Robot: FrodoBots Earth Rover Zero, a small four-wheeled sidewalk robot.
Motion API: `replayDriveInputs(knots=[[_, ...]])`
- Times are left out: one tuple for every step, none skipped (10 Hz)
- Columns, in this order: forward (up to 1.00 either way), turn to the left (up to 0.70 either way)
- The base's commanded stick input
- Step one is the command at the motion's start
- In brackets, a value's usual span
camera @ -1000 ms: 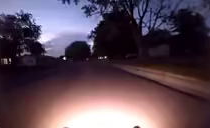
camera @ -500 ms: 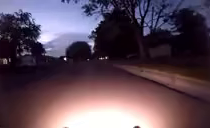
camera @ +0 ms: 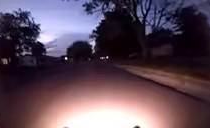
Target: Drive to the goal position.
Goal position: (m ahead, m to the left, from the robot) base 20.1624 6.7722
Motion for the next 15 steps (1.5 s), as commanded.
replayDriveInputs(knots=[[0.7,0.0],[0.7,0.0],[0.7,0.0],[0.7,-0.25],[0.7,-0.35],[0.7,-0.24],[0.7,-0.07],[0.7,0.0],[0.7,0.0],[0.7,0.0],[0.7,0.0],[0.7,0.0],[0.7,0.0],[0.7,0.0],[0.7,0.0]])
